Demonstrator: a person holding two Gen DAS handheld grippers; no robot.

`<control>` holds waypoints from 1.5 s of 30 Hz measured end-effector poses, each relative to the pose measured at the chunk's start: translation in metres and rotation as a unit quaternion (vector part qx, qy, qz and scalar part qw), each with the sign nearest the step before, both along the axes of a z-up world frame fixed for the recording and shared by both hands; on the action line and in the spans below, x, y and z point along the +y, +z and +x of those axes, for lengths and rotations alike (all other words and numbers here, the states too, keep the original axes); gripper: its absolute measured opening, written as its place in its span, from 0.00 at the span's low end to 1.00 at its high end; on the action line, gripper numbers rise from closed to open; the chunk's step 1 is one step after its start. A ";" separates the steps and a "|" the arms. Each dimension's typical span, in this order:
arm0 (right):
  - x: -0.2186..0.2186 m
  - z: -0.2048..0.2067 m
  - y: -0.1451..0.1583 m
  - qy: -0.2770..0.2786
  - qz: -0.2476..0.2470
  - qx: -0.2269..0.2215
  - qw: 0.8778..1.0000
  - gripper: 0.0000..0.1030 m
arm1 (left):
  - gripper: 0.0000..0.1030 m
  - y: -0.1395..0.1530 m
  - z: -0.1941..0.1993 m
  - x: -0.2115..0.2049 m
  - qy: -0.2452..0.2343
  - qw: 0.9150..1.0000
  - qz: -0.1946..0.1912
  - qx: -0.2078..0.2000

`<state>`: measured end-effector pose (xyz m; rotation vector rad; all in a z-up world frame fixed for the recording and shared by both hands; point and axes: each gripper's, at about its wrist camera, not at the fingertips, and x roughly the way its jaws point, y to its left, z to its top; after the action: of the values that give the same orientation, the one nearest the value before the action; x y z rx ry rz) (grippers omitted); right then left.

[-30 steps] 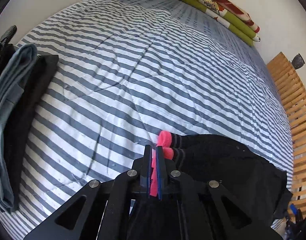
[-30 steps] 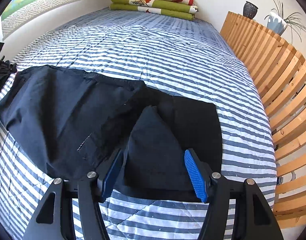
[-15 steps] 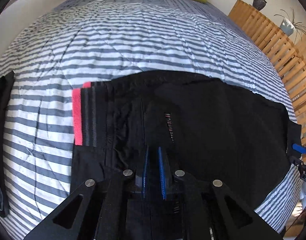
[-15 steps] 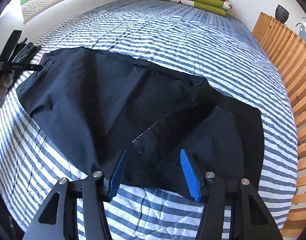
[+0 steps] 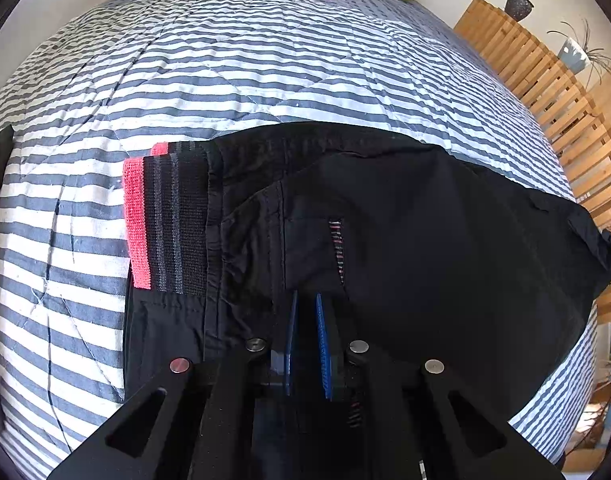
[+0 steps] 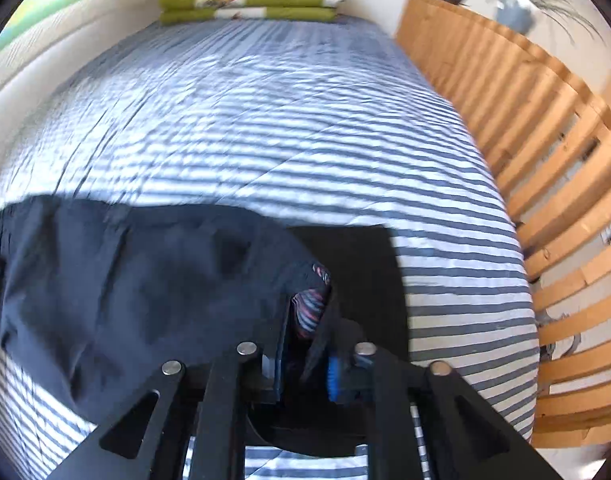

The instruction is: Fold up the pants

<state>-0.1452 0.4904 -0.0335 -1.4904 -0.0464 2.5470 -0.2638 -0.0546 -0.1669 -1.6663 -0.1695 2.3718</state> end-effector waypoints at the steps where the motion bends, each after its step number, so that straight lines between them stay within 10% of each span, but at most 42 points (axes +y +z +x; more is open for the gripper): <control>1: 0.019 -0.001 0.007 -0.033 0.002 0.012 0.999 0.58 | 0.10 0.000 0.000 0.000 -0.001 1.000 -0.001 0.000; 13: 0.088 0.073 -0.004 -0.022 -0.186 0.084 0.979 0.62 | 0.10 0.001 0.000 0.000 -0.002 1.000 -0.007 0.000; 25: 0.015 0.072 -0.052 0.087 0.052 0.020 0.995 0.60 | 0.10 0.001 0.001 0.003 0.010 1.000 -0.009 0.002; 28: 0.028 0.047 -0.057 0.062 -0.007 -0.038 0.997 0.01 | 0.10 0.001 0.002 0.004 0.009 1.000 -0.012 0.000; 34: 0.054 0.055 0.014 0.105 -0.222 -0.046 0.968 0.01 | 0.10 0.001 0.002 0.004 0.010 1.000 -0.011 0.004; 40: 0.114 0.049 -0.005 0.002 -0.260 -0.139 0.956 0.02 | 0.10 0.001 0.001 0.005 0.008 1.000 -0.010 0.003; 45: 0.104 0.054 -0.022 -0.033 -0.069 -0.119 0.990 0.22 | 0.10 0.001 0.001 0.006 0.007 1.000 -0.012 0.002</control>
<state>-0.0914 0.5940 -0.0556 -1.8099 0.1452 2.3494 -0.2627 -0.0491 -0.1656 -1.6751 -0.1535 2.3963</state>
